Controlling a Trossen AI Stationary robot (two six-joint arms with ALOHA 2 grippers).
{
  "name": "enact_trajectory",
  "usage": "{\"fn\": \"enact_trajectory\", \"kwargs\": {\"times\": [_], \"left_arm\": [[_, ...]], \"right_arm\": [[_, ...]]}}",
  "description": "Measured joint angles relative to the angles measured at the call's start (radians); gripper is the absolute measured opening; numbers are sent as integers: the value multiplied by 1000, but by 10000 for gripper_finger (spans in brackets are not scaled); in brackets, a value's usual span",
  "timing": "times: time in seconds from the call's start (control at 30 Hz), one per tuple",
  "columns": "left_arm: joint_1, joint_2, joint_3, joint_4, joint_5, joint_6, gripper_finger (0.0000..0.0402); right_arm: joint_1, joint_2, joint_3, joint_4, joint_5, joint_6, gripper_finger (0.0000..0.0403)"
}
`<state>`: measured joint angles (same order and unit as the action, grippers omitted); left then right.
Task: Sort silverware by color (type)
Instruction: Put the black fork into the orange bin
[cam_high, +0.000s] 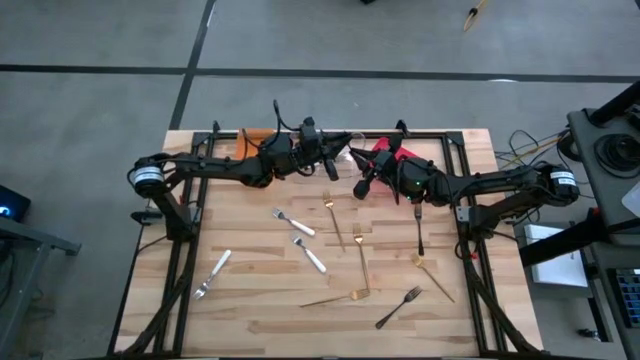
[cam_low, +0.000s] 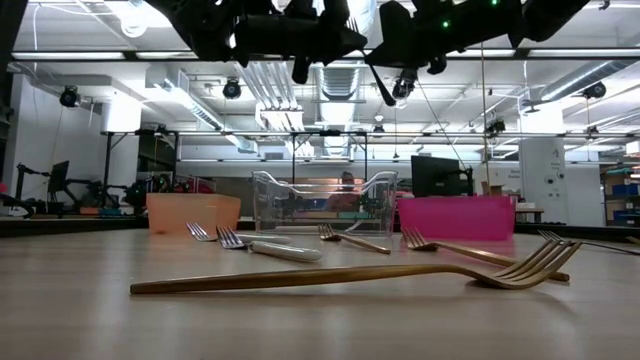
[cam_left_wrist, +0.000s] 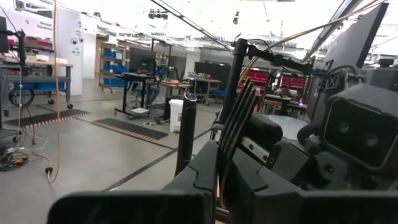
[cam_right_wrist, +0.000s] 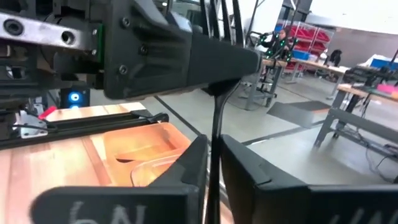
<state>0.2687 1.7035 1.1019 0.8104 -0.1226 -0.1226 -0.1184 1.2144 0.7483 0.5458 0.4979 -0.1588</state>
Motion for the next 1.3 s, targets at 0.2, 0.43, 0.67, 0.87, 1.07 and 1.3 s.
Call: {"fn": "enact_trajectory", "kwargs": {"times": [0.2,0.43,0.67,0.87,1.07,1.3], "left_arm": [[0,0,0,1,-8,0,0],[7,-11,0,-21,-7,11,0],[31,-85,-3,-192,-3,64,0],[77,-187,-3,-446,-2,117,0],[166,-306,1,-767,1,218,0],[352,-354,66,-1186,68,340,0]], "right_arm": [[0,0,0,-12,-1,30,106],[0,0,0,-18,0,46,175],[0,0,0,-24,0,44,200],[-2,-2,0,-42,3,43,201],[-4,-3,0,-58,3,37,201],[-6,-3,0,-67,3,31,201]]}}
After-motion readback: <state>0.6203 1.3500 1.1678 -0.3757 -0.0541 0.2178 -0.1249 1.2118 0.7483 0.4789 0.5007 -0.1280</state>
